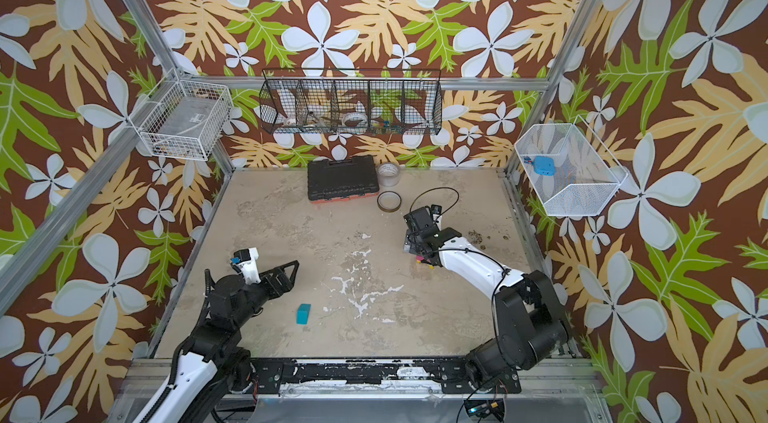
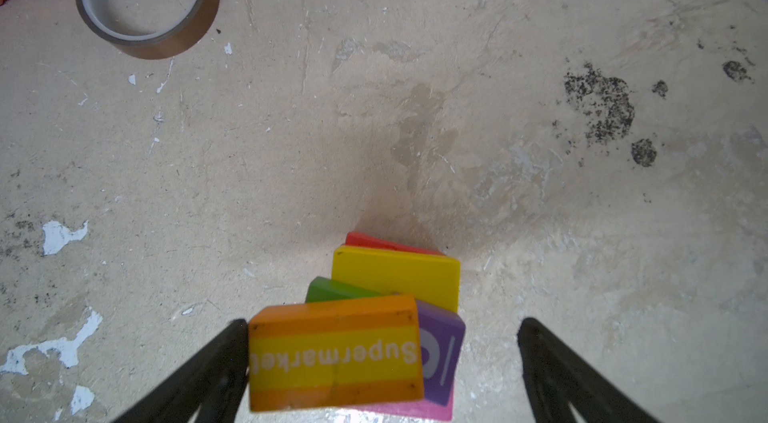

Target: Build the wood block tower

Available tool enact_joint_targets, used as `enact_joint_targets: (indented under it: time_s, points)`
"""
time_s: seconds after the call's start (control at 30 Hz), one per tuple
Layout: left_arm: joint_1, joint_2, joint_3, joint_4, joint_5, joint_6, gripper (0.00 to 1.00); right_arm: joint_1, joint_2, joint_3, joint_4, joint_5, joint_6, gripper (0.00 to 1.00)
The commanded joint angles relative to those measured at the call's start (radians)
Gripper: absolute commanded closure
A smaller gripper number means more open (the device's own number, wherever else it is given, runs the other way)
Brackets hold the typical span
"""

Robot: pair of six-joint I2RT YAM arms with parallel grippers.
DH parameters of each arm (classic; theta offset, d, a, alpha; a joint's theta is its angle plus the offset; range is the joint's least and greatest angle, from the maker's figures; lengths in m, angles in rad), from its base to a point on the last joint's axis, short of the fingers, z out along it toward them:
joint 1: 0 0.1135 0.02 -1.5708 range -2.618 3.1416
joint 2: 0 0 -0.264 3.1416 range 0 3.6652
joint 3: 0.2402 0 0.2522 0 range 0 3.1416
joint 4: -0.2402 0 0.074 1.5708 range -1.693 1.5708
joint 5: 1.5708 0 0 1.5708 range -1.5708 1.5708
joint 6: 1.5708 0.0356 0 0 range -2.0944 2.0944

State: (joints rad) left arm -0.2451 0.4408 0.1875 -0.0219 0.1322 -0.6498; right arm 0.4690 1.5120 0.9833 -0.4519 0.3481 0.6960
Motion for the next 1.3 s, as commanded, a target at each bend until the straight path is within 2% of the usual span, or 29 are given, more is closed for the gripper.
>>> enact_joint_targets:
  time_s: [0.0, 0.13, 0.57, 0.8, 1.0, 1.13, 1.27]
  points:
    - [0.0, -0.001, -0.003, 0.027, 0.004, 0.001, 0.01, 0.0, -0.002, -0.004, -0.014, 0.031, 0.014, 0.0]
    - [0.001, -0.001, -0.003, 0.026, 0.004, 0.001, 0.01, 0.001, -0.015, -0.014, -0.012, 0.035, 0.026, 0.0]
    - [0.0, -0.005, -0.006, 0.026, 0.006, -0.001, 0.01, 0.0, -0.005, -0.022, 0.004, 0.022, 0.059, 0.1]
    - [0.0, -0.005, -0.006, 0.027, 0.005, -0.001, 0.01, -0.001, 0.012, -0.021, 0.031, -0.023, 0.074, 0.1]
    - [0.0, -0.005, -0.006, 0.028, 0.004, -0.001, 0.01, -0.001, 0.02, -0.02, 0.029, -0.014, 0.077, 0.1]
    - [0.0, -0.005, -0.006, 0.028, 0.005, -0.001, 0.0, -0.001, 0.015, -0.031, 0.027, 0.002, 0.071, 0.17]
    - [0.0, -0.005, -0.006, 0.027, 0.006, -0.001, 0.01, -0.001, 0.014, -0.043, 0.038, 0.002, 0.062, 0.18]
